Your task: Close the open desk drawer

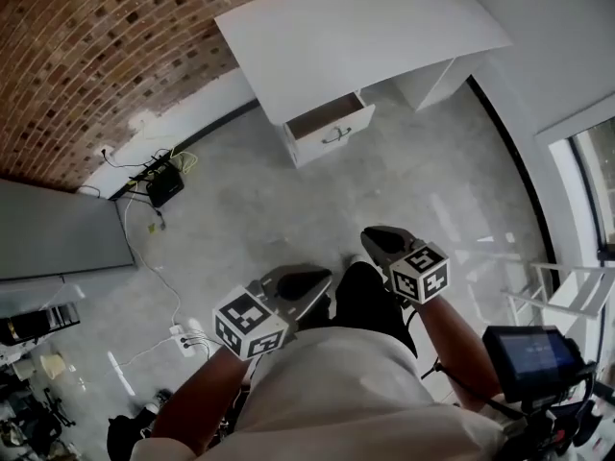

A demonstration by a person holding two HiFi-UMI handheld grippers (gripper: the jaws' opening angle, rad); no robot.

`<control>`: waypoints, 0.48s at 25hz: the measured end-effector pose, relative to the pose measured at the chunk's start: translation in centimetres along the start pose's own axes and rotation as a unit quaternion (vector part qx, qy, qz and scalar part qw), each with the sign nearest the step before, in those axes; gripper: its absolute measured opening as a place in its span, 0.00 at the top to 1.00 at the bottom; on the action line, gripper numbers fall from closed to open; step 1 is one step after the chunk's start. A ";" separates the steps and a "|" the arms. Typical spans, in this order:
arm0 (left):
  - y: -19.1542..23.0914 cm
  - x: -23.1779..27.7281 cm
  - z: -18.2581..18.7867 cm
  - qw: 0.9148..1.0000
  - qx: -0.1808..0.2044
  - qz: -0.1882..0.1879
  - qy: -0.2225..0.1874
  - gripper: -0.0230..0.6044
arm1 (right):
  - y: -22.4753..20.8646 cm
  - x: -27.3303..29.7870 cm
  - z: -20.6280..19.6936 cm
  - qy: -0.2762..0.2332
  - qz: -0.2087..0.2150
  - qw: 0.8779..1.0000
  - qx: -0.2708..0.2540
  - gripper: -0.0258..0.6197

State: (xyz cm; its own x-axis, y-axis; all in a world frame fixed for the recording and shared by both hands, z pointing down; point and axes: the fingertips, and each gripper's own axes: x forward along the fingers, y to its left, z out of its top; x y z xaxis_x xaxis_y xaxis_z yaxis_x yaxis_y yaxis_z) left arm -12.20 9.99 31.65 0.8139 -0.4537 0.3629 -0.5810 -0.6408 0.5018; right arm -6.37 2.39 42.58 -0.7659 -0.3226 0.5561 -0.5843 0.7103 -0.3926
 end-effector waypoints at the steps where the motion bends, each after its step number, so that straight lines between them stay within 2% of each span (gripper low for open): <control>1: 0.8 0.3 0.2 1.000 -0.002 -0.004 0.003 0.95 | -1.0 1.1 -0.1 0.001 -0.003 1.000 0.015 0.92; 7: 6.8 4.4 2.1 1.000 0.002 0.001 0.022 0.95 | -9.4 8.5 0.7 -0.014 -0.002 0.994 0.112 0.92; 12: 11.2 8.3 3.5 0.999 0.001 0.006 0.047 0.95 | -15.9 15.2 0.1 -0.024 0.019 0.974 0.224 0.92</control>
State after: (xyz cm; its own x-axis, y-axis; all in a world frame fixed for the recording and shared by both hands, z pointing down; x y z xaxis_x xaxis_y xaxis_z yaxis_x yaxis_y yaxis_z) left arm -11.93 -3.16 37.55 0.8022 -0.4022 0.4412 -0.5913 -0.6369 0.4946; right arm -8.73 -13.83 57.17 -0.7952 -0.3367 0.5044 -0.6049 0.3814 -0.6991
